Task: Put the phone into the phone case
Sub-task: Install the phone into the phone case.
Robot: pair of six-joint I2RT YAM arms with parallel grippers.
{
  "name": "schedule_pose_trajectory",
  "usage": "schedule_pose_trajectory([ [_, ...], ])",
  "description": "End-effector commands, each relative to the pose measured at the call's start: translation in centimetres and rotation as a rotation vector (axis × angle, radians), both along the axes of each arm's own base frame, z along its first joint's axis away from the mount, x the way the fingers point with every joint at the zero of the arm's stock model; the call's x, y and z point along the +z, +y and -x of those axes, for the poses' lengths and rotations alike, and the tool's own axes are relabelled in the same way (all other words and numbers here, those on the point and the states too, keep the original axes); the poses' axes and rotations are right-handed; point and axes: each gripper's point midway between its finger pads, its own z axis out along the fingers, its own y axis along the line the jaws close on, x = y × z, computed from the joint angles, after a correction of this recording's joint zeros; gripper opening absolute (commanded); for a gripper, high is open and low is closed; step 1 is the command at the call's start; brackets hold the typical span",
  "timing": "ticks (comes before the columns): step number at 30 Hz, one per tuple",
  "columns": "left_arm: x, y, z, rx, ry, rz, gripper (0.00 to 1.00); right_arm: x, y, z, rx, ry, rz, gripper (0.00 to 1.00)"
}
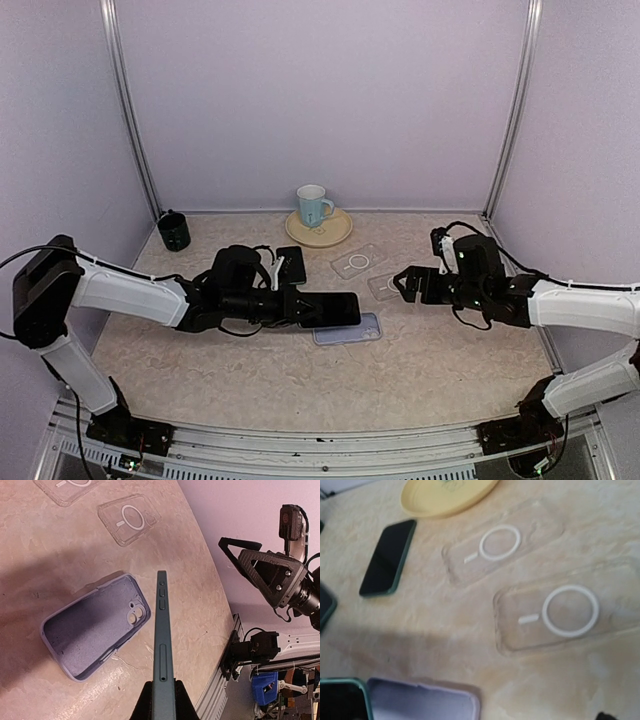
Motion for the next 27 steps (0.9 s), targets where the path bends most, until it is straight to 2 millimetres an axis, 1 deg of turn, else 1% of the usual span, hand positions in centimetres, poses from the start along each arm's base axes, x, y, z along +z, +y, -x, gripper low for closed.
schedule_pose_trajectory([
  [1,2.4,-1.6,-0.5,-0.042,-0.028,0.077,0.0,-0.2,0.8,-0.1,0.032,0.027,-0.018,1.0],
  [4,2.1,-1.8,-0.3,-0.053,-0.012,0.074,0.0,-1.2,1.4,0.0,0.056,0.058,-0.012,1.0],
  [9,1.7,-2.1,-0.5,-0.062,0.017,0.076,0.0,-3.0,3.2,0.6,0.159,0.122,-0.005,1.0],
  [11,1.7,-2.3,-0.6,-0.081,0.023,0.076,0.0,-3.4,3.8,0.9,0.198,0.132,-0.015,1.0],
  [13,1.0,-2.5,-0.8,-0.098,0.039,0.06,0.0,-3.8,4.3,1.1,0.226,0.141,-0.024,1.0],
  [16,0.1,-2.7,-0.9,-0.129,0.065,0.048,0.0,-4.2,4.6,1.3,0.246,0.156,-0.023,1.0],
  [20,-0.9,-2.5,-1.5,-0.128,0.1,0.047,0.0,-4.8,5.0,1.5,0.267,0.172,-0.024,1.0],
  [27,-1.1,-2.7,-2.3,-0.154,0.135,0.052,0.0,-5.4,5.4,1.7,0.285,0.185,-0.031,1.0],
])
